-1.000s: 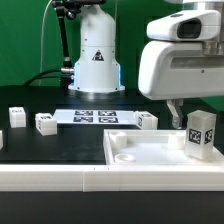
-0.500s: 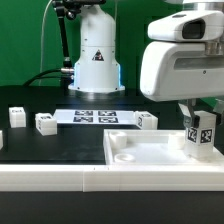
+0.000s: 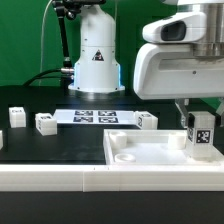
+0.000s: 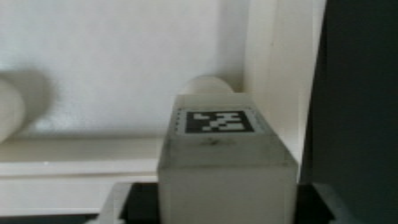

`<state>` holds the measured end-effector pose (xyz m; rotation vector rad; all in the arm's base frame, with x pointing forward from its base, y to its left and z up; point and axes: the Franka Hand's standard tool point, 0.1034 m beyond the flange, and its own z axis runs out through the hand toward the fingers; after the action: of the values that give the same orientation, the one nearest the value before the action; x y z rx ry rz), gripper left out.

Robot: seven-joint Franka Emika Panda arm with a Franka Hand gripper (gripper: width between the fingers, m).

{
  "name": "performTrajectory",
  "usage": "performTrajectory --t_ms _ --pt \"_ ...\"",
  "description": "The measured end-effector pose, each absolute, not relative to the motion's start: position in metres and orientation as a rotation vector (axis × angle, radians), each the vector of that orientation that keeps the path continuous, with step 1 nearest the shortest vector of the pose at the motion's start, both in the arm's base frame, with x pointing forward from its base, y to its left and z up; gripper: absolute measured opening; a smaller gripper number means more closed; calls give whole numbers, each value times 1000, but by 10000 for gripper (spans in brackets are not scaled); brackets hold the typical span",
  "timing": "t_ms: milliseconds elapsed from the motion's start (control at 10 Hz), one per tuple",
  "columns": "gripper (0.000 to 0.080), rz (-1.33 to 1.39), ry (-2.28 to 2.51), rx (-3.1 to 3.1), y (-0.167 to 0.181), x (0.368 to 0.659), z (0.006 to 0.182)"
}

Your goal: Assemble one leg

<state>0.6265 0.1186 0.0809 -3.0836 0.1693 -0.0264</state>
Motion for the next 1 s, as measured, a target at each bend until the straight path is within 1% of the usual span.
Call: performTrajectory --t_ms 200,500,800,900,1000 --pt "290 -38 509 -3041 118 628 80" --pt "291 -40 1229 -2842 117 627 80" --pt "291 -17 1416 -2731 114 628 80" --pt "316 -16 1441 -2717 114 628 80" --pt "451 -20 1371 -2753 114 628 80"
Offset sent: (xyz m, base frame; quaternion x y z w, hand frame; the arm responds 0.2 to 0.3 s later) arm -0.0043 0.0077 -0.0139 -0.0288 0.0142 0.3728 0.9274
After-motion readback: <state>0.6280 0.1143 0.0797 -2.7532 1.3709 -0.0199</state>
